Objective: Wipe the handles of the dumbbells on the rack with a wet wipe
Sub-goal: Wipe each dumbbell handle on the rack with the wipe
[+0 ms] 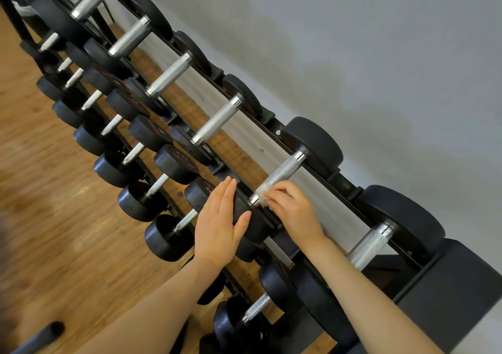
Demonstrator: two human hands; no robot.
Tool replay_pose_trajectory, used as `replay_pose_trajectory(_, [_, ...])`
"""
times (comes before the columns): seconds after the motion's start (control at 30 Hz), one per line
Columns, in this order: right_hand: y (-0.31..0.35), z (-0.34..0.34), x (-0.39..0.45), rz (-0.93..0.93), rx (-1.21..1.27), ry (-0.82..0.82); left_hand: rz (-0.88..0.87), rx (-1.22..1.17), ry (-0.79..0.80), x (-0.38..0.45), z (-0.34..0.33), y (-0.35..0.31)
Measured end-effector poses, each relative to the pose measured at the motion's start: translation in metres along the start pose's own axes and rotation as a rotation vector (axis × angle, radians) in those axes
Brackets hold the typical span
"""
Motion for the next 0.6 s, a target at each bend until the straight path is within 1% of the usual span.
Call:
replay_pose_trajectory(0.1, [0.001, 0.0, -0.003, 0.003, -0.025, -0.035, 0.007, 0.001, 0.003, -0.001, 0.0, 0.0])
replay_pose_trajectory(0.23, [-0.004, -0.003, -0.003, 0.089, -0.084, 0.036, 0.012, -0.012, 0.004, 0.0, 0.001, -0.001])
replay_pose_trajectory(0.27, [-0.008, -0.002, -0.003, 0.09, -0.093, 0.014, 0.011, -0.015, 0.002, 0.0, 0.001, -0.002])
replay_pose_trajectory(0.33, [-0.012, 0.002, -0.001, 0.028, -0.083, -0.096, 0.013, -0.02, 0.003, 0.0, 0.002, -0.002])
replay_pose_trajectory(0.4, [-0.013, 0.003, 0.0, -0.022, -0.12, -0.134, 0.012, -0.021, 0.001, 0.0, 0.002, -0.002])
replay_pose_trajectory(0.43, [-0.013, 0.003, 0.0, -0.026, -0.092, -0.105, 0.01, -0.02, 0.0, 0.0, 0.002, -0.001])
replay_pose_trajectory(0.53, [-0.009, -0.001, -0.002, 0.121, -0.11, -0.001, 0.008, -0.015, 0.002, 0.0, 0.001, -0.001])
replay_pose_trajectory(0.6, [-0.005, -0.003, -0.003, 0.116, -0.07, 0.028, 0.012, -0.016, 0.004, 0.0, 0.0, 0.0])
Point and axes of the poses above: each hand's wrist, its own x-axis towards the middle knuckle, its own z-axis out of the back of the hand, y = z × x, the point moved 1 cm from there along x, towards the middle knuckle, and after that the axes turned 13 degrees about x, right-handed, at the moved point
